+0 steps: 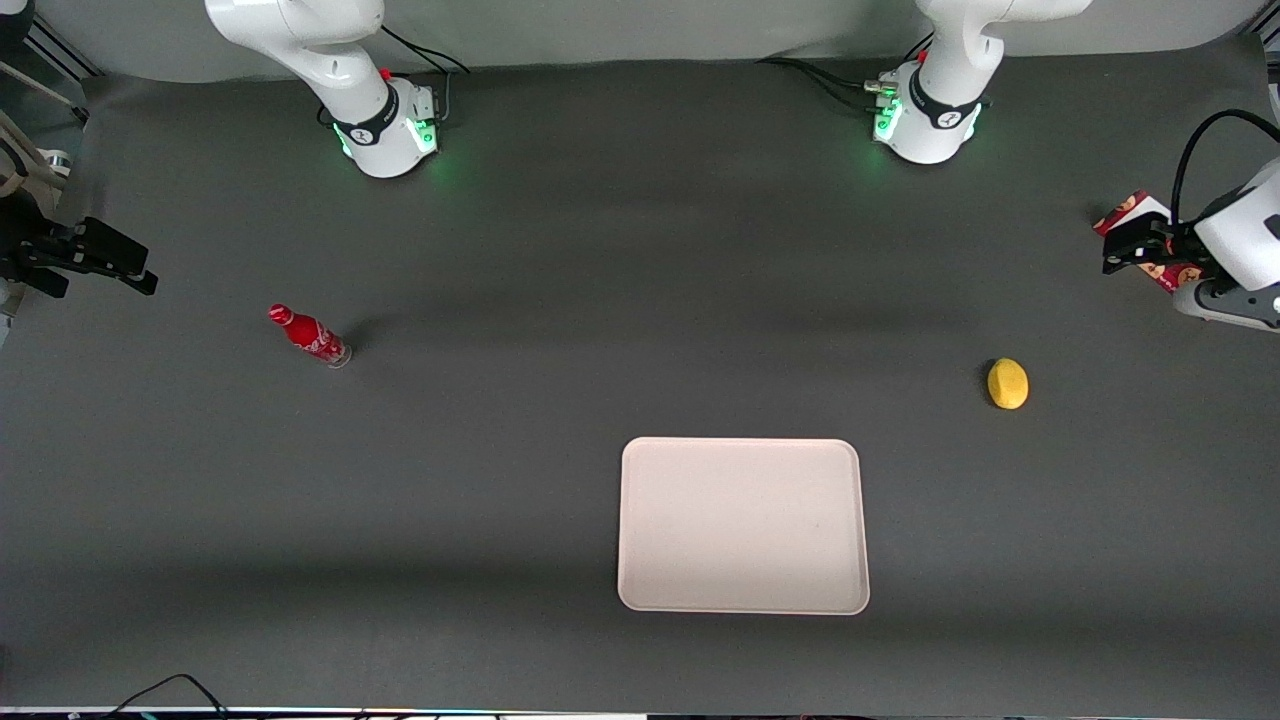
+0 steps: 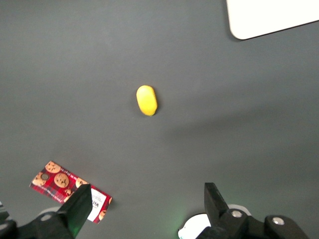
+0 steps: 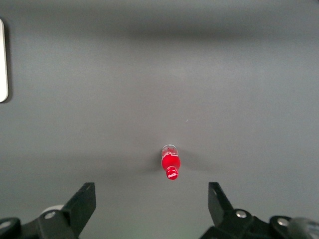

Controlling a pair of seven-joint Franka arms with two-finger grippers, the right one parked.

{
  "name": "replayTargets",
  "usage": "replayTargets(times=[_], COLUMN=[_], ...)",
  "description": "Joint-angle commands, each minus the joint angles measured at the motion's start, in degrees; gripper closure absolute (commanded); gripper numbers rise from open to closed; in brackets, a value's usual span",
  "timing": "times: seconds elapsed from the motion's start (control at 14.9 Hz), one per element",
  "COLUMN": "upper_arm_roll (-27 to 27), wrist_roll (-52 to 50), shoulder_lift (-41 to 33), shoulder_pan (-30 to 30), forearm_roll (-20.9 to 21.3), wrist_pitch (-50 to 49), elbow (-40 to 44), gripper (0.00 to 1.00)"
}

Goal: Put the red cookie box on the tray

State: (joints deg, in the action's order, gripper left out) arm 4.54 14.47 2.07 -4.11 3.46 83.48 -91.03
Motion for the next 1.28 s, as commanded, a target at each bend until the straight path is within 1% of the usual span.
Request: replayTargets(times=[0.0,0.2,0.34,0.4,0.54,0.67,0.81,1.01,1.21], upper_arm_roll=[7.29,18.27,26.79,30.49,36.91,40.09,42.11,43.35,44.15], wrist_roll=[-0.58,-0.85,-1.11,-2.16,-2.08,-1.64,-1.81,-1.64,1.07], shoulder_lift=[-0.84,0.56,2.41,3.90,4.44,4.35,5.14,6.81,9.43], shoulder_pan=[0.33,0.51,0.51,0.60,0.60,0.60,0.68,1.21,1.74], forearm_roll=[0.76,0.76,0.85,1.37,1.55,1.64,1.55,1.46,0.50], wrist_pitch=[-1.48,-2.26,-0.87,1.66,13.22,26.06,35.22,44.55,57.46], elbow=[-1.07,-1.60,-4.31,-5.98,-13.34,-22.91,-30.05,-37.79,-44.66], gripper=[0.00,0.00,0.00,0.00,0.00,0.00,0.00,0.00,0.00])
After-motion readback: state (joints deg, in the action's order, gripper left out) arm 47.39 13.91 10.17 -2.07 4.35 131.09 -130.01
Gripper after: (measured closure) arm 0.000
